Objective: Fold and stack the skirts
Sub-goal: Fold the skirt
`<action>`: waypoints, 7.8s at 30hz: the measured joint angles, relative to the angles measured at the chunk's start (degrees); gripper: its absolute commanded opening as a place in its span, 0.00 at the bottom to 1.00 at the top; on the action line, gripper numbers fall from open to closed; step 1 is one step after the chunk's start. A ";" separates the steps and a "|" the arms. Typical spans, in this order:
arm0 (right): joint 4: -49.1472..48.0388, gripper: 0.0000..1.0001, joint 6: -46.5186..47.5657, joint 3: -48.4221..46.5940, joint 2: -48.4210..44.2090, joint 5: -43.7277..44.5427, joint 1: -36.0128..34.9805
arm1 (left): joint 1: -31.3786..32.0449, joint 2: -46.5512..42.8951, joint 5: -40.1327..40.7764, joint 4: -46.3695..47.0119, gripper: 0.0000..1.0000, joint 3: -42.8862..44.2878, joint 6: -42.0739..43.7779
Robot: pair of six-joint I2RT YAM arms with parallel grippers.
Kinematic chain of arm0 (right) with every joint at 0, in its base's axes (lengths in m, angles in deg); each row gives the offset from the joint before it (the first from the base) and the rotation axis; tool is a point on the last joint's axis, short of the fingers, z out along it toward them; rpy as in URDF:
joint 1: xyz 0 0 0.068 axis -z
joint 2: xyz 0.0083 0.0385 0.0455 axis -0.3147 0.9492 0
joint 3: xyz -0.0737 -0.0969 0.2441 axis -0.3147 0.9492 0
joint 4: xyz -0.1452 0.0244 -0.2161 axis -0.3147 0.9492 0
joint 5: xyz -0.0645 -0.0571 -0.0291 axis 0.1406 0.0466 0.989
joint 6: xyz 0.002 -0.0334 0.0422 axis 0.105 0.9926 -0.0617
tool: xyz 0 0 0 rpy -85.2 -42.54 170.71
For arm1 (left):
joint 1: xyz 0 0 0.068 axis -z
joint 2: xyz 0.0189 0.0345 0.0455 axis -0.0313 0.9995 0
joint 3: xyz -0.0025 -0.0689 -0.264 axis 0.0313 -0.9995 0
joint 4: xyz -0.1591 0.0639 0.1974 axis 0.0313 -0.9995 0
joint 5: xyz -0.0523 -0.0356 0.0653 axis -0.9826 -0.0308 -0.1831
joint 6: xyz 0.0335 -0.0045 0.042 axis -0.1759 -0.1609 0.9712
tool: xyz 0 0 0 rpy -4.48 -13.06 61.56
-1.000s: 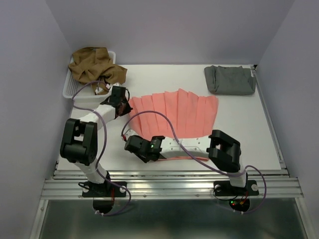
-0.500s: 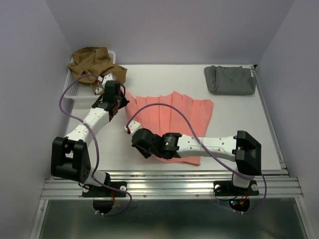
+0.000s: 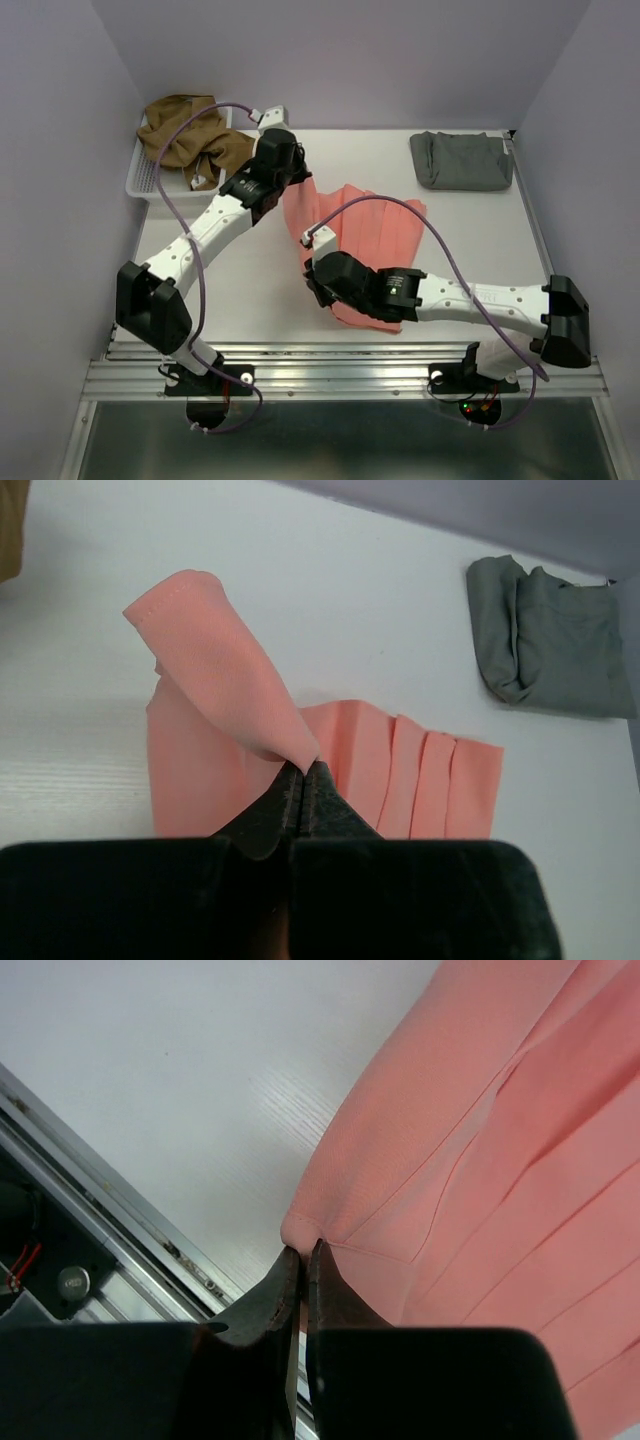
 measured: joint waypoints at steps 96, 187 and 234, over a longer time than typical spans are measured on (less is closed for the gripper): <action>18.12 0.07 -43.56 37.22 -34.01 -3.45 19.93 | 25.18 52.68 -6.78 -0.52 0.00 45.00 4.07; 11.30 1.00 -16.87 36.04 -24.81 -28.76 44.50 | 18.18 28.79 -19.87 10.16 0.99 3.34 7.32; -7.58 1.00 4.04 5.86 9.05 -48.41 32.94 | -2.38 15.54 -13.44 9.18 0.99 -1.16 6.60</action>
